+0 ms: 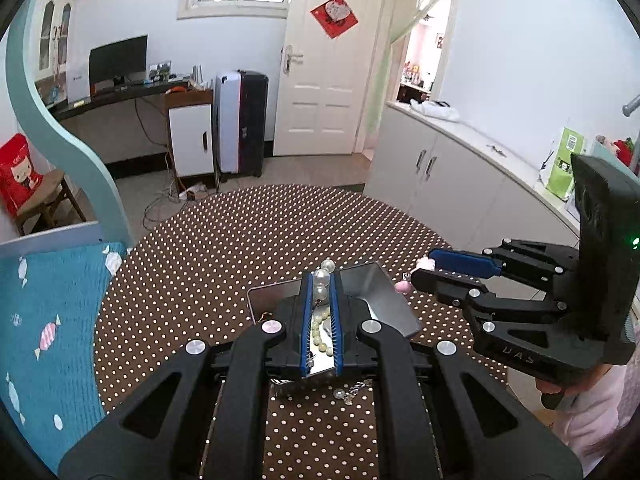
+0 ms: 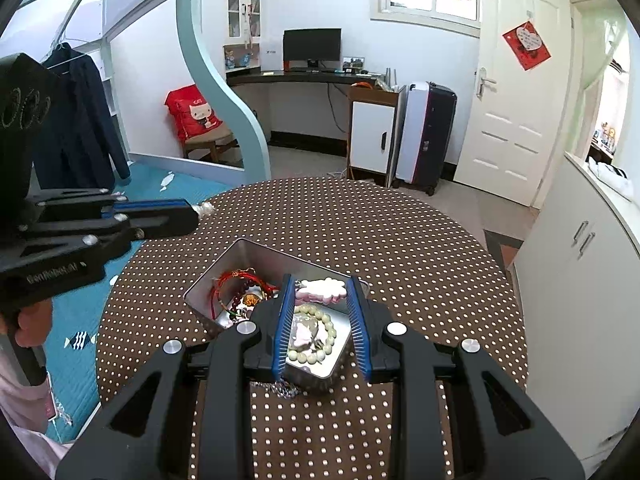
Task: Organize jewelry
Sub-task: 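Lower both held items into the box and open both grippers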
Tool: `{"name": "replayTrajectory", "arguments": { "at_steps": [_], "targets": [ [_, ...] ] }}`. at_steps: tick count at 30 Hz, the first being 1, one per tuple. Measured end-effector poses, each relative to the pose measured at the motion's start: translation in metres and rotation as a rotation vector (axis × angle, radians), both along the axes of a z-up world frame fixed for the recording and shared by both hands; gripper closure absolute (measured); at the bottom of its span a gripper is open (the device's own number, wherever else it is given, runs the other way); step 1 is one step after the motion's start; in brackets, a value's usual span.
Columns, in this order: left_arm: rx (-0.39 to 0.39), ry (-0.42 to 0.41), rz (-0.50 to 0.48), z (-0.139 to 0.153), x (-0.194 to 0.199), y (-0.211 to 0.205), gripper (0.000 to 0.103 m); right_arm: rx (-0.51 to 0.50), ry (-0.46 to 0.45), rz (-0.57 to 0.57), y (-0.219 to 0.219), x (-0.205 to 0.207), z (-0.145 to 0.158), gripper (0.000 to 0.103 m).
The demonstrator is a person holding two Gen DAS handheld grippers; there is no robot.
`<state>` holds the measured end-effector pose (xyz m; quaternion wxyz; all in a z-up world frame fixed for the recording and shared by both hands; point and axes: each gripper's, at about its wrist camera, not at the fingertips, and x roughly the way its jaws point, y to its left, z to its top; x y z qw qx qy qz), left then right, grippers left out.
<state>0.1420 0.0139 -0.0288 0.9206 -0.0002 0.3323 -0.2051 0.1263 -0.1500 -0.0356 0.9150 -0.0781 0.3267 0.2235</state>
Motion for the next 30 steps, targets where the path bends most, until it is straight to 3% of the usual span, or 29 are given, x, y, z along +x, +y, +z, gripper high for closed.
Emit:
{"name": "replayTrajectory", "arguments": {
  "at_steps": [5,8,10,11,18,21,30],
  "targets": [
    [0.006,0.05,0.013,-0.018,0.014,0.002,0.095,-0.005,0.029,-0.001,0.005,0.015,-0.006,0.078],
    [0.014,0.077,0.03,-0.026,0.023,0.005,0.092,0.003,0.046,-0.013,0.003,0.021,-0.008,0.069],
    [0.035,0.083,0.043,-0.03,0.025,0.006,0.076,0.0,0.048,-0.025,0.001,0.022,-0.009,0.065],
    [0.04,0.087,0.045,-0.032,0.025,0.007,0.075,-0.001,0.051,-0.029,0.0,0.022,-0.01,0.065],
    [0.049,0.114,0.047,-0.044,0.026,0.009,0.075,-0.009,0.065,-0.042,-0.003,0.018,-0.013,0.06],
    [0.047,0.125,0.049,-0.048,0.021,0.011,0.07,-0.008,0.068,-0.045,-0.004,0.012,-0.014,0.058],
    [0.03,0.124,-0.002,-0.052,-0.02,0.007,0.07,0.008,0.079,-0.078,-0.024,-0.019,-0.02,0.051]
  ]
}}
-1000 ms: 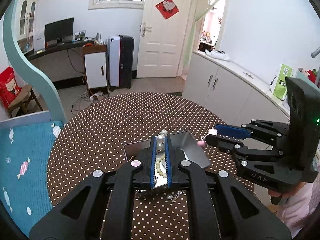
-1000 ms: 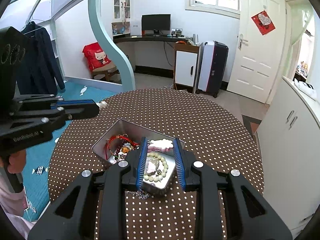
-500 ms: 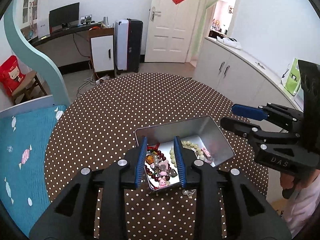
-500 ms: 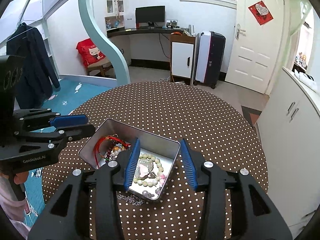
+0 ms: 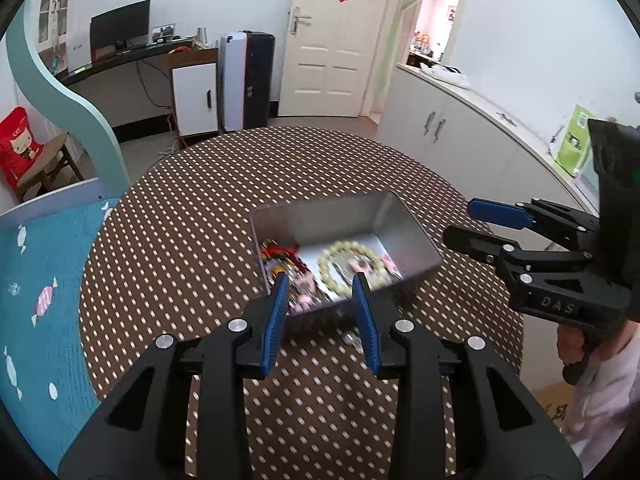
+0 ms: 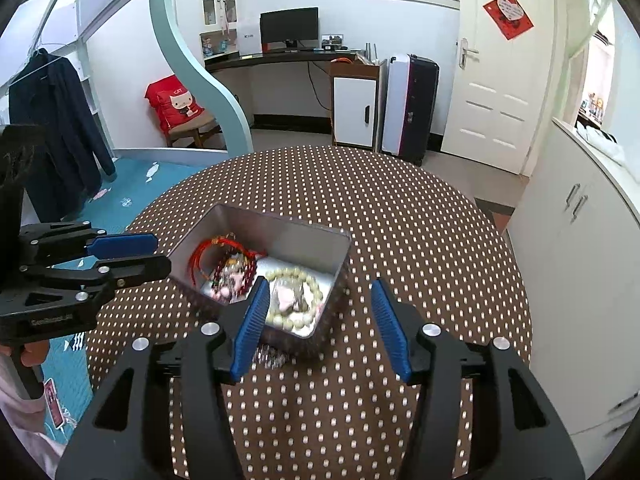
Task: Organize jewelry
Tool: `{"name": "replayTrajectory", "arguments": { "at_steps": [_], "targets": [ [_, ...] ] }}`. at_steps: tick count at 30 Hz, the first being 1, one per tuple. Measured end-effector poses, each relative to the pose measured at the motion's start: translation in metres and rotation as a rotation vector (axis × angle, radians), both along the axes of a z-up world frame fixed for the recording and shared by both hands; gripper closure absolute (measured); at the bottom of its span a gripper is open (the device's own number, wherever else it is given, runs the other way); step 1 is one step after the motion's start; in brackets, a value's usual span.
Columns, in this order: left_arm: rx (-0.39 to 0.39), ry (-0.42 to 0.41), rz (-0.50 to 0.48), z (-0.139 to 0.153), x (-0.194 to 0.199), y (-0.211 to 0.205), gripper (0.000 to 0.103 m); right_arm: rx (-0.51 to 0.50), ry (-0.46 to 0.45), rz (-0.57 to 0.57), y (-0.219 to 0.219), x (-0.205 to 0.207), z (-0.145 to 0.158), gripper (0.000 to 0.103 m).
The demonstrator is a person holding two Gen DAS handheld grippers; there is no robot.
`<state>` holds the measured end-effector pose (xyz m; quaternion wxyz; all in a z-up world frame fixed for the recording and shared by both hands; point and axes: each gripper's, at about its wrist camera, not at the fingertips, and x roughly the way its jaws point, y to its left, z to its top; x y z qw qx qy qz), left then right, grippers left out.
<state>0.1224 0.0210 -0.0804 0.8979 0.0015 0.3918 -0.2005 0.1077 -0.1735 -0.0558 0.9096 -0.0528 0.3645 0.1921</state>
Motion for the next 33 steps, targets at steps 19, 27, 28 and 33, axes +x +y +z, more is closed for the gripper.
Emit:
{"name": "replayTrajectory", "arguments": {
  "at_steps": [19,27,28,33],
  "targets": [
    [-0.047,0.167,-0.051,-0.075,0.007,-0.025,0.084,0.013,0.128,-0.036,-0.013,-0.025,-0.045,0.041],
    [-0.072,0.183,-0.024,-0.08,0.017,-0.023,0.095,0.008,0.16,-0.014,-0.002,-0.017,-0.055,0.041],
    [-0.08,0.183,-0.022,-0.078,0.018,-0.022,0.103,0.006,0.164,-0.013,-0.001,-0.016,-0.057,0.041],
    [-0.133,0.161,-0.001,-0.066,0.011,-0.005,0.103,-0.002,0.183,-0.008,0.004,-0.013,-0.063,0.041]
  ]
}}
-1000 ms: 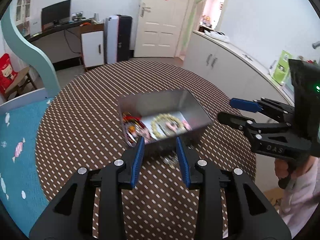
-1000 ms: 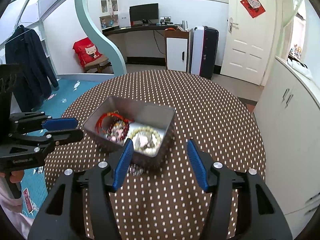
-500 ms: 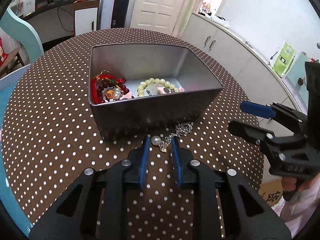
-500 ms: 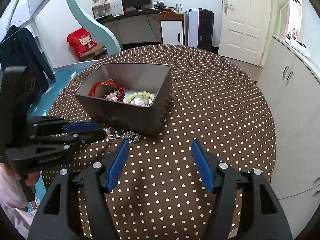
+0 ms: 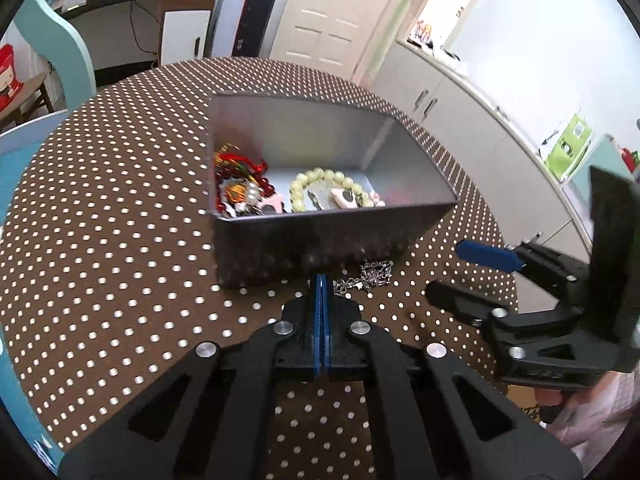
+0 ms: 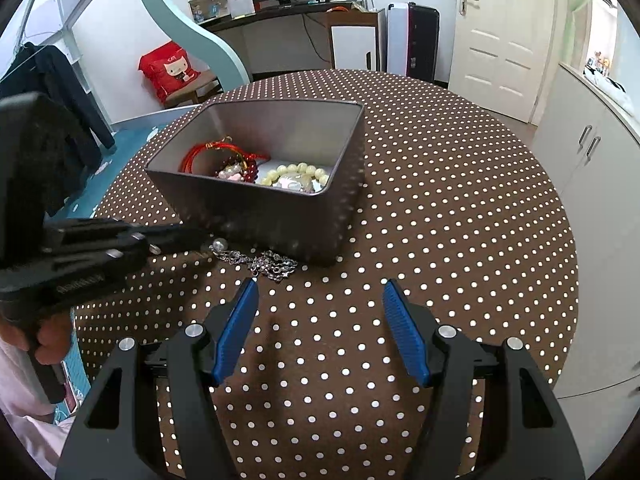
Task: Organize jewelry
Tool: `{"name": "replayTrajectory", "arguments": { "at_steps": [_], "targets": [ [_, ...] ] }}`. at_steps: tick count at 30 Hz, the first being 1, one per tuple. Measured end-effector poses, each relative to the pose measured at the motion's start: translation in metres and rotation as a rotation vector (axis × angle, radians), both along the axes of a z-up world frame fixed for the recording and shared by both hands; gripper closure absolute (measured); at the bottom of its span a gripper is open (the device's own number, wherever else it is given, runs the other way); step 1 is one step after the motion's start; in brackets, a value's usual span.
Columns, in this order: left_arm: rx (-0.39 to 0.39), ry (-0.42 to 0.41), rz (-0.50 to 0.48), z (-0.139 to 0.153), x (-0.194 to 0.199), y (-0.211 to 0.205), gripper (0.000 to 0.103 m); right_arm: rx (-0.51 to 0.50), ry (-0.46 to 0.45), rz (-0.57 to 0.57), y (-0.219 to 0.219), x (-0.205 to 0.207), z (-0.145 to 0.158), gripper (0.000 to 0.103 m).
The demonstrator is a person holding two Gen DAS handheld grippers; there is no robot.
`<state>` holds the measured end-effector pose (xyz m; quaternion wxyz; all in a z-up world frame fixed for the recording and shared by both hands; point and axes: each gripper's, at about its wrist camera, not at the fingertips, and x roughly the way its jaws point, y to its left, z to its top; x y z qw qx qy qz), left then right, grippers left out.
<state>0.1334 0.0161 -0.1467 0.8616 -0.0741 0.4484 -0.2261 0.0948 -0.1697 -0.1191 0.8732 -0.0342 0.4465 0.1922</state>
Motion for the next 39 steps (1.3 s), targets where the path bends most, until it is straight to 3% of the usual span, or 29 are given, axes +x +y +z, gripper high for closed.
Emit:
{"name": "replayTrajectory", "arguments": {
  "at_steps": [5,19,22,25,26,31,36,39],
  "targets": [
    [-0.028,-0.021,0.018,0.011,-0.005,0.016,0.103,-0.008,0.017,0.013,0.008,0.002,-0.006,0.041],
    [-0.062,0.021,0.044,0.0,-0.016,0.031,0.103,-0.02,0.021,0.025,0.022,0.009,-0.008,0.041],
    [-0.058,0.029,0.048,-0.002,-0.019,0.034,0.103,-0.063,0.012,0.031,0.034,0.013,-0.011,0.043],
    [-0.069,0.029,0.047,-0.003,-0.022,0.038,0.103,-0.092,0.007,0.033,0.042,0.018,-0.014,0.05],
    [-0.068,0.028,0.045,-0.003,-0.023,0.039,0.103,-0.116,0.0,0.041,0.045,0.019,-0.017,0.058],
    [-0.07,0.025,0.036,-0.003,-0.024,0.041,0.103,-0.117,-0.015,0.067,0.049,0.021,-0.02,0.065],
    [-0.071,0.028,0.036,-0.002,-0.018,0.042,0.103,-0.117,-0.039,0.099,0.053,0.019,-0.021,0.089],
    [-0.063,0.031,0.039,-0.003,-0.017,0.045,0.103,-0.118,-0.037,0.108,0.054,0.017,-0.021,0.092]
  ]
}}
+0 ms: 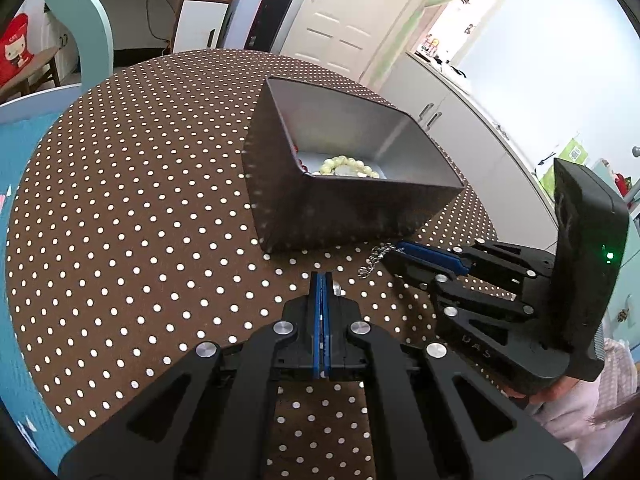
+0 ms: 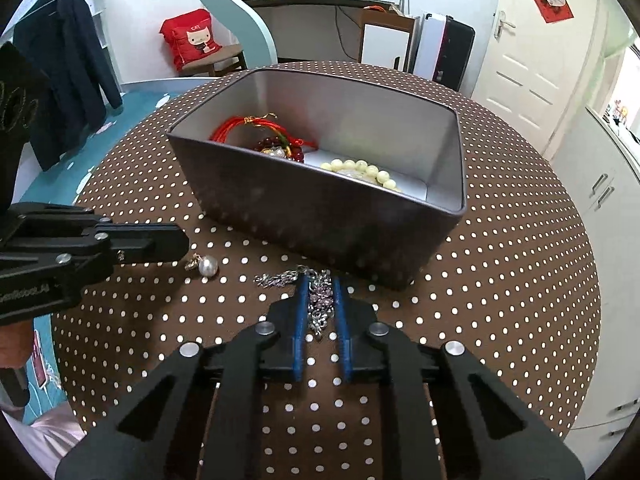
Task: Organize jewelry
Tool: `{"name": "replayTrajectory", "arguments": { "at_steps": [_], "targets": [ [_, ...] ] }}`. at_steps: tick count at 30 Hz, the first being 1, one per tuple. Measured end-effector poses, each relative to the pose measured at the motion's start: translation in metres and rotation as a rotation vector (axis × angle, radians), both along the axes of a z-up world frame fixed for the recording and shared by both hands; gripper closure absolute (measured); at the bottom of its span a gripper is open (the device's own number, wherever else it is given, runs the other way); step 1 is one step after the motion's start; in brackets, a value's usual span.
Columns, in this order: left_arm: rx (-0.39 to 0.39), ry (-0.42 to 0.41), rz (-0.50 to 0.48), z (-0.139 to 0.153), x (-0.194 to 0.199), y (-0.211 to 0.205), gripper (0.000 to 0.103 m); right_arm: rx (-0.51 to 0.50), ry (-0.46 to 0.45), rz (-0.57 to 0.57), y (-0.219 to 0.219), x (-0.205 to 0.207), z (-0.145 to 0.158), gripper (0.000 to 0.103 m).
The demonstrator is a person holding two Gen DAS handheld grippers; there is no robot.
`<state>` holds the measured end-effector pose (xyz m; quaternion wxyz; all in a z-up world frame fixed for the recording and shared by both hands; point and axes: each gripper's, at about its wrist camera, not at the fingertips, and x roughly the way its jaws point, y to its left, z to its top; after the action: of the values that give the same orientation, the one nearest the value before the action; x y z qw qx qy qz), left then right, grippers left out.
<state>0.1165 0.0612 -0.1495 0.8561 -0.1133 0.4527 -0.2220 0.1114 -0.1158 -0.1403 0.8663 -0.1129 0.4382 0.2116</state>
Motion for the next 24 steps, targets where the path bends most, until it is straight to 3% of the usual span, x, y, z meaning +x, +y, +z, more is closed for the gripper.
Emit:
{"name": "replayTrajectory", "arguments": {
  "at_steps": [10,24],
  "targets": [
    [0.002,-0.017,0.009,0.01,-0.005,-0.001,0.103,0.112,0.04,-0.046,-0.024,-0.003,0.013,0.093],
    [0.02,-0.112,0.001,0.046,-0.013,-0.015,0.103,0.147,-0.049,-0.07,-0.046,-0.019,0.047,0.093]
  ]
}}
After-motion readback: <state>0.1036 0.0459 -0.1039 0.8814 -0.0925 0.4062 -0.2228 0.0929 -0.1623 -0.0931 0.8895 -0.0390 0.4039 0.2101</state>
